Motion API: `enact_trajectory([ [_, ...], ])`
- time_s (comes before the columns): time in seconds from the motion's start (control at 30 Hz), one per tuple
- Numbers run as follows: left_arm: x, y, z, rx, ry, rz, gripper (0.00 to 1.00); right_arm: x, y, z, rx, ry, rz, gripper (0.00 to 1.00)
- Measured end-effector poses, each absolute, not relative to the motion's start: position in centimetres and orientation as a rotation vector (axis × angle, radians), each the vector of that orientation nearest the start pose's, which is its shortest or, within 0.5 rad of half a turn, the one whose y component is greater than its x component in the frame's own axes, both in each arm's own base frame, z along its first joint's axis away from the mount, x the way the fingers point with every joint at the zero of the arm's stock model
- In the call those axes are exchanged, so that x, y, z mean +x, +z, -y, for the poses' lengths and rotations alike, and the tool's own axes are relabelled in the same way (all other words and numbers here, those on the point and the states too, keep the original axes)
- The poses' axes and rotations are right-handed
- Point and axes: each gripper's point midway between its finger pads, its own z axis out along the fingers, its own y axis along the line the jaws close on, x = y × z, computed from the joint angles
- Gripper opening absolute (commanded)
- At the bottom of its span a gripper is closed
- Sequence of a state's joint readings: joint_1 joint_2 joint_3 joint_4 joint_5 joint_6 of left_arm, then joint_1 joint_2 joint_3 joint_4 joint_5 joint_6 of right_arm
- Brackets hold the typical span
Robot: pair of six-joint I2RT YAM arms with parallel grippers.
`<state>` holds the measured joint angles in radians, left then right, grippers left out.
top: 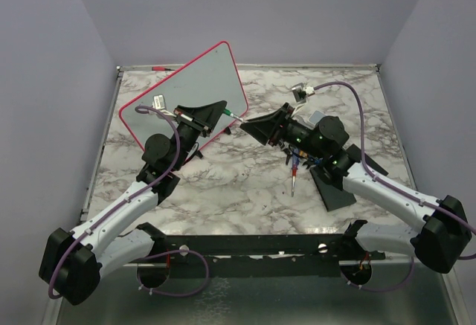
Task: Write a sentence on the whiteboard
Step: Open the whiteboard marker.
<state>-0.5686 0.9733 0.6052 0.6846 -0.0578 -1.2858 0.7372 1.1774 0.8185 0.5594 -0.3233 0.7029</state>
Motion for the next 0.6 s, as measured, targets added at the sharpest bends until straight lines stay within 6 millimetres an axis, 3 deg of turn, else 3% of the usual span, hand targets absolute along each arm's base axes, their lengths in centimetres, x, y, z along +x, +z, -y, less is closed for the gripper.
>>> enact_trajectory([
  [0.37, 28.98, 36.96, 22.07, -0.556, -1.555, -1.299, 0.00, 24.44, 34.82, -32.99, -0.326, 1.407, -1.469, 0.22],
  [0.43, 28.92, 37.12, 22.03, -0.556, -1.560, -1.293, 0.00, 24.42, 35.01, -32.99, -0.328, 1.408, -1.459, 0.16],
  [0.5, 28.88, 37.24, 22.01, -0.556, -1.564, -1.288, 0.00, 24.44, 35.11, -32.98, -0.329, 1.408, -1.453, 0.03],
  [0.6, 28.85, 37.37, 21.99, -0.556, -1.568, -1.283, 0.00, 24.46, 35.08, -33.06, -0.334, 1.410, -1.449, 0.01],
])
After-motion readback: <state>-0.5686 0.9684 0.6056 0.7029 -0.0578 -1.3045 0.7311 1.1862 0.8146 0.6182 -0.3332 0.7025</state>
